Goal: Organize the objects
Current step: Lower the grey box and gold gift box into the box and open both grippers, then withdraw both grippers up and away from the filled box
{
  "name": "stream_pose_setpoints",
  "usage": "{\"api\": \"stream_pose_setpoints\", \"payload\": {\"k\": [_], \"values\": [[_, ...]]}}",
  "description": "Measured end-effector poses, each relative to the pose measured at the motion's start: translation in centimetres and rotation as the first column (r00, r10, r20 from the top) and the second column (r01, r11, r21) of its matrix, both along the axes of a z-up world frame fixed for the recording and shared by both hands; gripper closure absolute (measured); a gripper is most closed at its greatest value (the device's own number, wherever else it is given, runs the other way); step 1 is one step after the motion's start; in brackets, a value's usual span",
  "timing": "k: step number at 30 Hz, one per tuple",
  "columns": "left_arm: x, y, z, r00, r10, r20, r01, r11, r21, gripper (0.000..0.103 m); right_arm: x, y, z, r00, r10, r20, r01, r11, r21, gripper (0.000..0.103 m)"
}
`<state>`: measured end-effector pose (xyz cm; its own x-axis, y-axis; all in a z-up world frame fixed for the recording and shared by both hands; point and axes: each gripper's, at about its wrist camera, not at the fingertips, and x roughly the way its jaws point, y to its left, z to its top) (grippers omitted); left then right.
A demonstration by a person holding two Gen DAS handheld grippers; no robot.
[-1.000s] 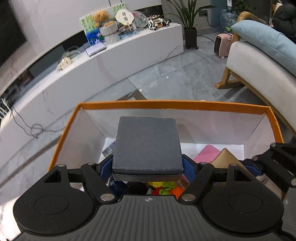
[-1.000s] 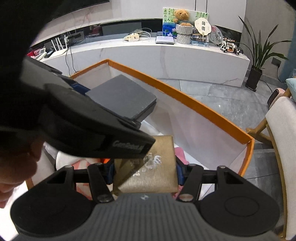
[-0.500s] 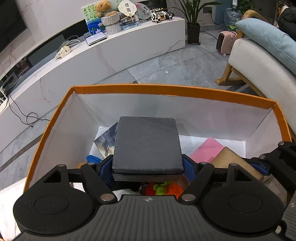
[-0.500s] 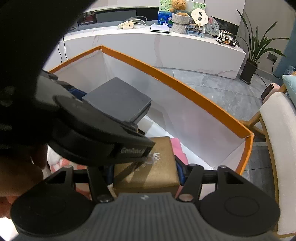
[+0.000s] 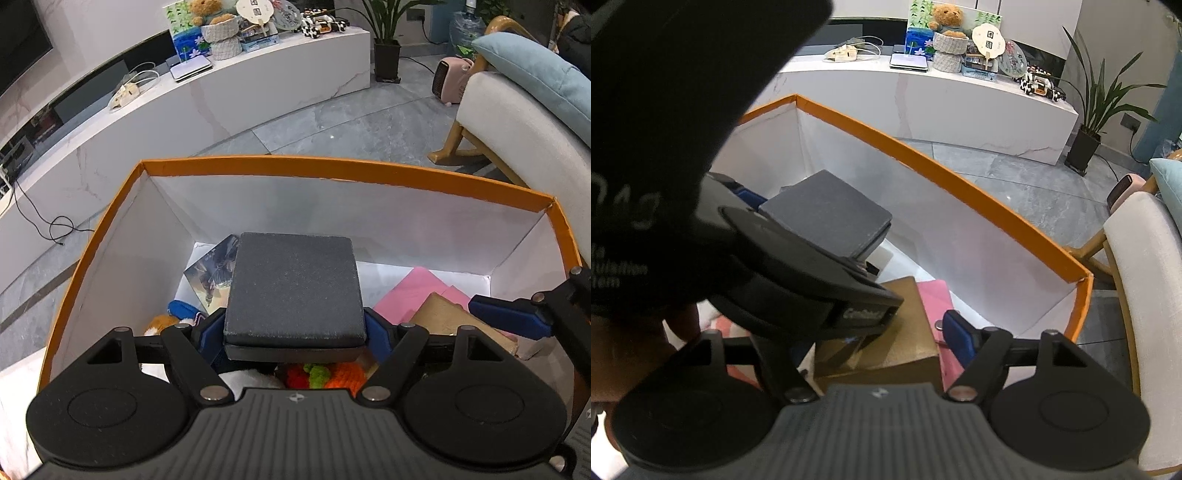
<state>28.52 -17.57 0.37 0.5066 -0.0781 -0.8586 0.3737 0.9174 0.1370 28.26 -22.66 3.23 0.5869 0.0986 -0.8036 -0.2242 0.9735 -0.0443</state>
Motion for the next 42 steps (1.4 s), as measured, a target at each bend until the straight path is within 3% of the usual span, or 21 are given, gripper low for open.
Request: {"api": "stream_pose_setpoints", "payload": {"k": [4,7,22,26,32,42], "values": [[-0.2,0.5,0.5,1.000,0.026,0.016,-0.026,1.000,-0.003,0.014,-0.2,0.0,0.1,1.000,0.018,-0.001,-0.018,1.000,-0.002,0.020],[-0.3,0.9,1.1,1.000,0.019,0.016,-0.018,1.000,-0.021,0.014,-0.7,0.4,0.4,1.000,0.016,0.020,-0.015,0.999,-0.029,0.006],[-3.0,4.7,5.7,0.990,0.080,0.114,-0.064,0.989,-0.133,0.014,-1.8,0.4,2.3,0.999,0.029,0.028,-0.029,0.999,0.020,0.006],[-4.2,5.3,6.6,0.986,0.079,0.144,-0.062,0.991,-0.120,0.014,-2.4,0.7,3.4,0.998,0.034,0.053,-0.036,0.999,0.033,0.006],[-7.7,6.0,8.6,0.963,0.089,0.256,-0.066,0.993,-0.097,0.010,-3.8,0.7,5.9,0.993,0.019,0.115,-0.027,0.997,0.069,0.005],[-12.1,8.4,10.4,0.936,0.188,0.298,-0.115,0.963,-0.246,0.010,-7.8,1.2,8.7,0.974,0.026,0.223,-0.034,0.999,0.032,0.004]]}}
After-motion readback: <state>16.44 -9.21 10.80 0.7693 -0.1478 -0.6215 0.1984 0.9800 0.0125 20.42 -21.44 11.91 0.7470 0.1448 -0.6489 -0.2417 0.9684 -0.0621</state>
